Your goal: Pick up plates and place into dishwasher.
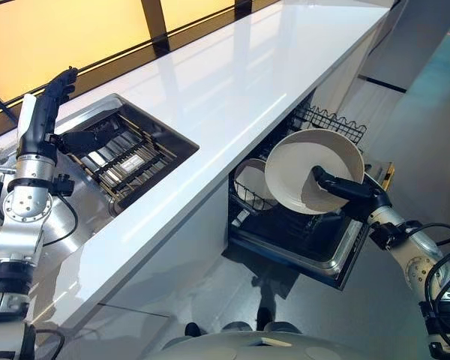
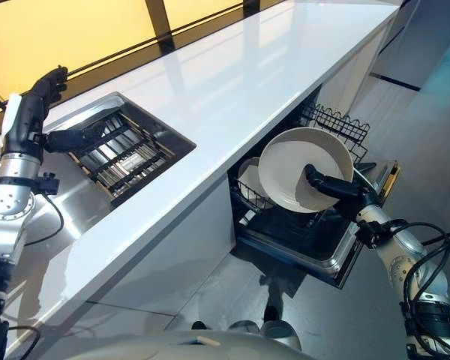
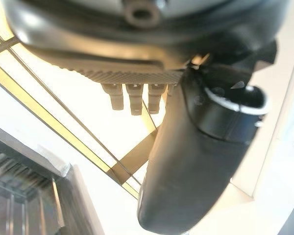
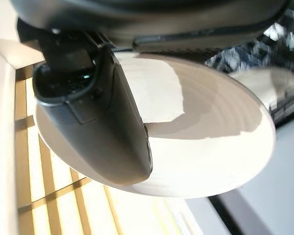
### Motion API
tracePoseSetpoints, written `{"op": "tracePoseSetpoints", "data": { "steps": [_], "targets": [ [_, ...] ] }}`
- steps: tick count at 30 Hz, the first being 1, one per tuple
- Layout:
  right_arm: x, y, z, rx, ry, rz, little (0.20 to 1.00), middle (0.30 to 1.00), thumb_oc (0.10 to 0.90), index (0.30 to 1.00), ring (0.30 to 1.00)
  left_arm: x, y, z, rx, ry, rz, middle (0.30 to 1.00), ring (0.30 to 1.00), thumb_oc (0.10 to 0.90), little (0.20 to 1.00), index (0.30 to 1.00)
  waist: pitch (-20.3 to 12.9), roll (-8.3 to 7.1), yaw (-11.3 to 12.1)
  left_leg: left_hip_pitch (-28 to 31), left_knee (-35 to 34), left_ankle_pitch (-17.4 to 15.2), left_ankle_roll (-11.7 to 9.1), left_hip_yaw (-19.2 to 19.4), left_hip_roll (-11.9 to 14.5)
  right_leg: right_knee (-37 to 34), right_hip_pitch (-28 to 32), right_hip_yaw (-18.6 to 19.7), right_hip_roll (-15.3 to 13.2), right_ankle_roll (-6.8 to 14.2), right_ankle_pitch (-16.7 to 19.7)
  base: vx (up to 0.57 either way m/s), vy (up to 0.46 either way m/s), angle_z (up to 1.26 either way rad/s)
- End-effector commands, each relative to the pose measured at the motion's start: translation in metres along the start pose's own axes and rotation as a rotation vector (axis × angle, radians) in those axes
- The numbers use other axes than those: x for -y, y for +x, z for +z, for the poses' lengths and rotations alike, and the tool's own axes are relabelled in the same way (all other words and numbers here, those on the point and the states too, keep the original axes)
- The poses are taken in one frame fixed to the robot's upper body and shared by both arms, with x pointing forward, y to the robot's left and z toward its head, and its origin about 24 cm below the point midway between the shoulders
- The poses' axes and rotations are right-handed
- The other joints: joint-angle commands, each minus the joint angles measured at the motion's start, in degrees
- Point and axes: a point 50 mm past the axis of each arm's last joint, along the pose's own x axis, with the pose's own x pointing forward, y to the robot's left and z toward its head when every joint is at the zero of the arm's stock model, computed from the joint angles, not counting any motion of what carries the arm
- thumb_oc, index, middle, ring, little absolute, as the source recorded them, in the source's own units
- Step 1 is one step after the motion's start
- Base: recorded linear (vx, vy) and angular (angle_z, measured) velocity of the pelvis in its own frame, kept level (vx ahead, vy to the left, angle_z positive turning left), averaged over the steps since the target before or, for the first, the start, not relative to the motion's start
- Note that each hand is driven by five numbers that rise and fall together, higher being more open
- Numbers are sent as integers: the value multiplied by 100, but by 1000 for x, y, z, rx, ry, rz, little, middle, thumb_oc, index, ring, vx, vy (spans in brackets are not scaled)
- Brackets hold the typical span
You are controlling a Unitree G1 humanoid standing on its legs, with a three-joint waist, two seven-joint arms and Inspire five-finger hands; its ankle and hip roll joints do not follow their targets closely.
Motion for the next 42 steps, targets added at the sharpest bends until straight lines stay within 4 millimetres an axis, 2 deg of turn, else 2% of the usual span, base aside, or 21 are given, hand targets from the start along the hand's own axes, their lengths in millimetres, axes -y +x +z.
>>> {"op": "tracePoseSetpoints", "data": {
  "steps": [1, 4, 6, 11, 13, 19, 24, 27, 32, 37, 42],
  "targets": [
    [4, 2, 76, 371, -293, -142, 200, 300, 100, 300, 300, -17, 14, 50, 240, -142, 54, 900, 900, 800, 900, 900, -350, -65, -14, 67, 35, -330, 125, -231, -318, 51, 169, -213, 245, 145, -103, 0, 0, 0],
    [6, 5, 86, 416, -412, -257, 200, 300, 100, 300, 300, 2, 10, 52, 227, -253, -24, 900, 900, 800, 900, 900, -306, -65, 78, 87, 35, -344, 143, -298, -341, 51, 204, -208, 256, 134, -107, 45, -18, 0],
    [10, 9, 92, 429, -566, -388, 200, 300, 100, 300, 300, 13, 9, 57, 228, -286, -76, 900, 900, 800, 900, 900, -267, -67, 161, 101, 35, -352, 156, -339, -355, 51, 238, -228, 253, 136, -109, 55, -20, 2],
    [27, 15, 103, 417, -838, -646, 200, 300, 100, 300, 300, 27, 9, 67, 230, -320, -185, 900, 900, 800, 900, 900, -198, -54, 338, 83, 35, -355, 170, -401, -366, 51, 257, -304, 241, 146, -103, 37, -25, 4],
    [32, 18, 106, 396, -888, -683, 200, 300, 100, 300, 300, 30, 9, 70, 234, -324, -216, 900, 900, 800, 900, 900, -172, -46, 396, 72, 35, -352, 170, -425, -366, 51, 263, -337, 233, 152, -102, 37, -34, 14],
    [42, 35, 107, 280, -904, -676, 200, 300, 100, 300, 300, 37, 12, 81, 251, -389, -299, 900, 900, 800, 900, 900, -53, -34, 582, -22, 35, -317, 158, -530, -382, 51, 237, -469, 180, 157, -87, 13, -51, 11],
    [44, 53, 101, 192, -933, -672, 200, 300, 100, 300, 300, 47, 16, 93, 274, -518, -365, 900, 900, 800, 900, 900, 128, -25, 687, -153, 35, -308, 122, -562, -357, 51, 142, -576, 141, 168, -100, -19, -72, 18],
    [45, 62, 111, 194, -923, -709, 200, 300, 100, 300, 300, 54, 19, 104, 316, -590, -408, 900, 900, 800, 900, 900, 359, 8, 757, -366, 35, -252, 112, -571, -348, 51, -48, -608, 116, 160, -50, -195, -81, 11],
    [44, 73, 139, 236, -910, -762, 200, 300, 100, 300, 300, 57, 25, 128, 421, -653, -445, 900, 900, 800, 900, 900, 921, 133, 846, -732, 35, -130, 99, -584, -331, 51, -371, -646, 83, 133, 46, -214, -58, 14],
    [46, 76, 146, 219, -956, -802, 200, 300, 100, 300, 300, 56, 24, 137, 459, -648, -457, 900, 900, 800, 900, 900, 1241, 220, 878, -918, 35, -48, 77, -554, -309, 56, -551, -688, 66, 118, 111, -90, -44, 3],
    [53, 75, 142, 167, -955, -832, 200, 300, 100, 300, 300, 52, 25, 143, 480, -654, -446, 900, 900, 800, 900, 900, 1392, 276, 895, -1027, 35, -10, 49, -525, -307, 74, -661, -769, 42, 116, 136, -48, -26, 7]
  ]
}}
